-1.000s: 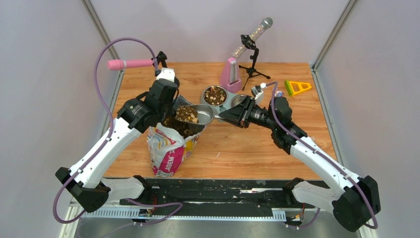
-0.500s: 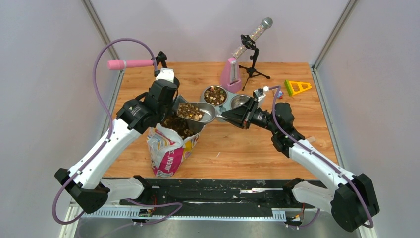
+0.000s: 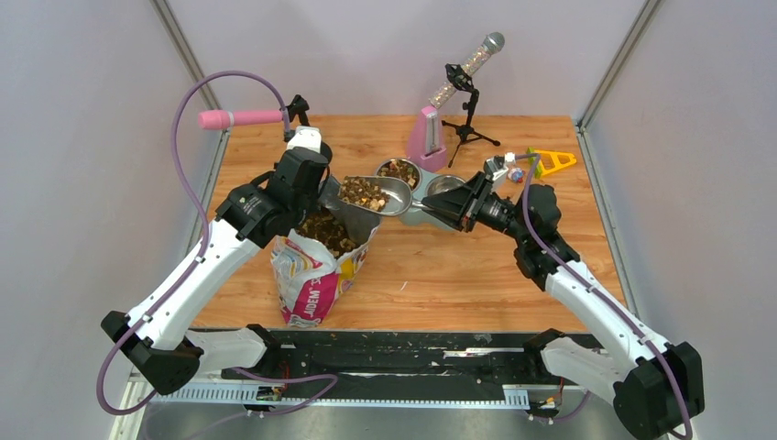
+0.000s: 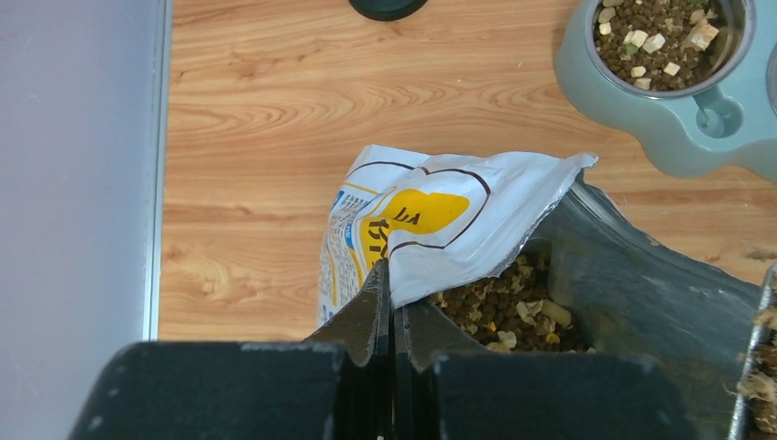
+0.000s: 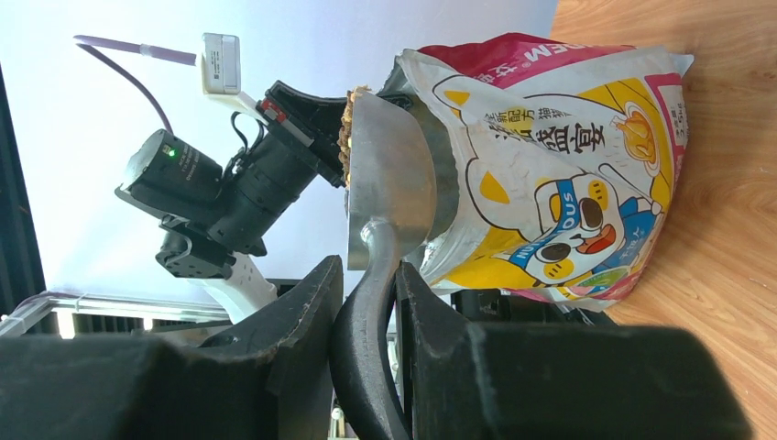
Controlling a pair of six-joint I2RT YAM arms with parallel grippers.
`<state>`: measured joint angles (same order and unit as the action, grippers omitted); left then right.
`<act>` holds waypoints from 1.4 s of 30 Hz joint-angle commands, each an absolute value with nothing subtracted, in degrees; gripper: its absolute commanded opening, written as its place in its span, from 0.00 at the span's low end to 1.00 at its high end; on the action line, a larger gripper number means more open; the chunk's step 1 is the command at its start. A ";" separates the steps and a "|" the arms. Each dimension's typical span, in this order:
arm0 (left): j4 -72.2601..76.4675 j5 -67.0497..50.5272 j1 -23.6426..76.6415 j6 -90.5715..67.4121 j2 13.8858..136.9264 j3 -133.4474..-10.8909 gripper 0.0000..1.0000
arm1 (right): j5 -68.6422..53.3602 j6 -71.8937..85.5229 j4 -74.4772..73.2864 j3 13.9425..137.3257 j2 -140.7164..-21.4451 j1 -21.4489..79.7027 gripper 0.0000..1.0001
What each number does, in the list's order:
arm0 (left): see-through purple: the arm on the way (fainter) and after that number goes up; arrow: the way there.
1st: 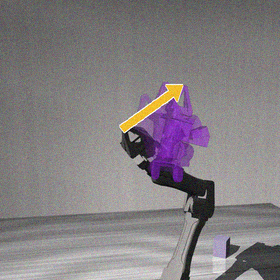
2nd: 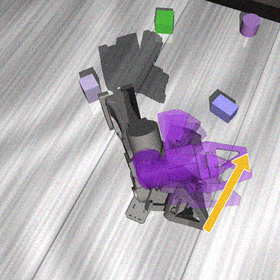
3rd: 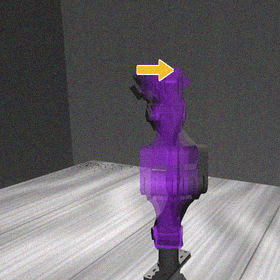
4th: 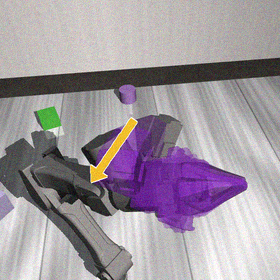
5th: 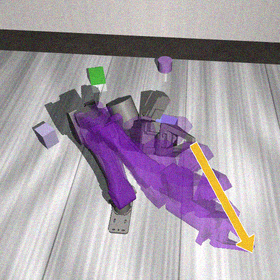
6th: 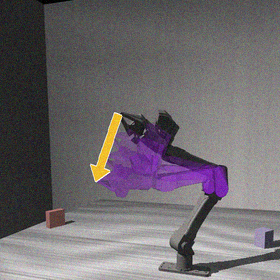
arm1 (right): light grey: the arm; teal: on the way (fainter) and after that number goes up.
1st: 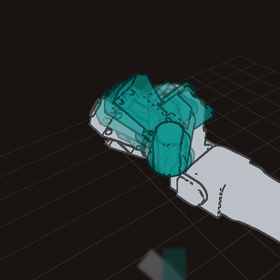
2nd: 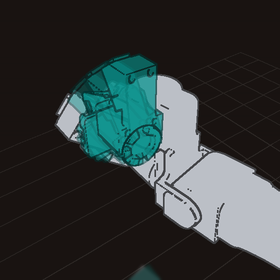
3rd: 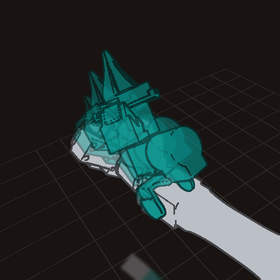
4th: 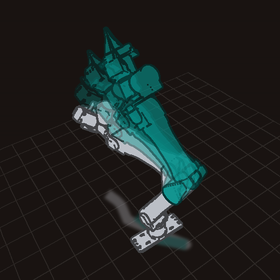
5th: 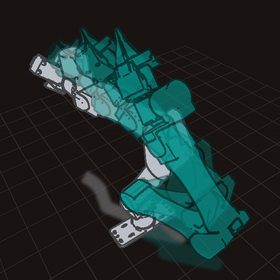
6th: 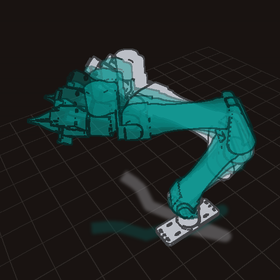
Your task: Serve the pet food
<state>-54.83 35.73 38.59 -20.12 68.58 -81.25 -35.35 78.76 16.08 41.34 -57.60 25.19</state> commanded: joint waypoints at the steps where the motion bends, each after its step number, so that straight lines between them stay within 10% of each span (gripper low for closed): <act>1: -45.41 38.56 38.85 -20.61 66.09 -83.42 0.00 | -37.09 79.30 19.85 44.96 -56.25 24.65 0.00; 42: -45.42 39.89 38.85 -20.22 65.71 -83.37 0.00 | -27.18 54.77 6.38 56.89 -83.56 8.47 0.00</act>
